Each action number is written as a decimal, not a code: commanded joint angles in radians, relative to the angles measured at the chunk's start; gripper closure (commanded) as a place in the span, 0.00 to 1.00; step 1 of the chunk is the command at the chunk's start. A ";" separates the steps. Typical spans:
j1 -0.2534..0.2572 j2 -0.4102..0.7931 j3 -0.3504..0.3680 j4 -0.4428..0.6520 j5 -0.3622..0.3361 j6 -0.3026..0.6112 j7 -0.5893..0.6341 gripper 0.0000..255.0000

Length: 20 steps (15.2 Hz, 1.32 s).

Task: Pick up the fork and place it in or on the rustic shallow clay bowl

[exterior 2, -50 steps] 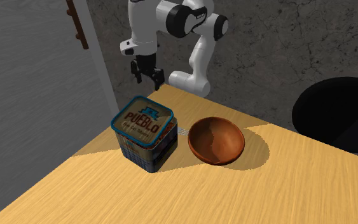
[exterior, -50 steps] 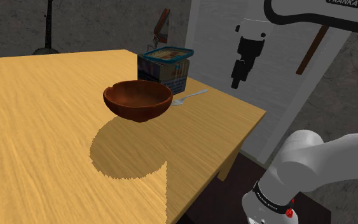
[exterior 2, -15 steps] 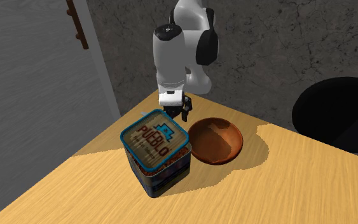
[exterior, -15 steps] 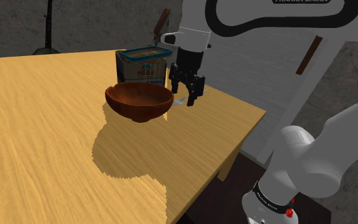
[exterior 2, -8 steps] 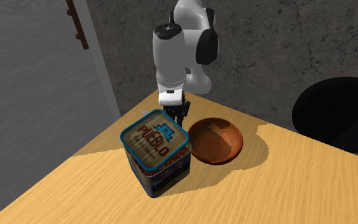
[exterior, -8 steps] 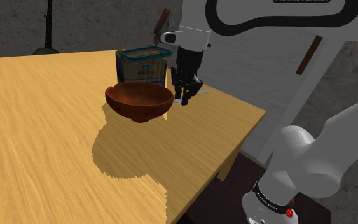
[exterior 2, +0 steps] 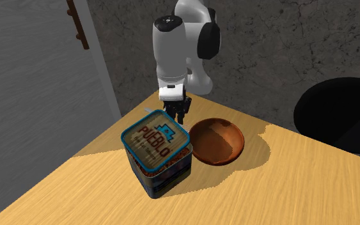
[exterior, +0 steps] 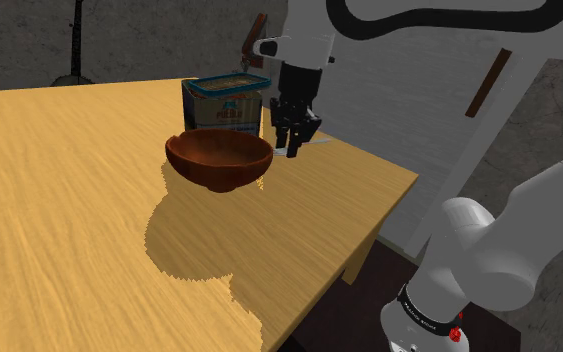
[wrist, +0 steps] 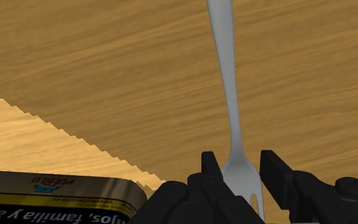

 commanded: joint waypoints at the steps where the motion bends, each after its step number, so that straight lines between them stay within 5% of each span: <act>1: 0.001 0.002 0.001 0.030 0.000 -0.028 0.002 1.00; 20: 0.003 0.086 -0.001 0.369 0.003 -0.283 0.009 1.00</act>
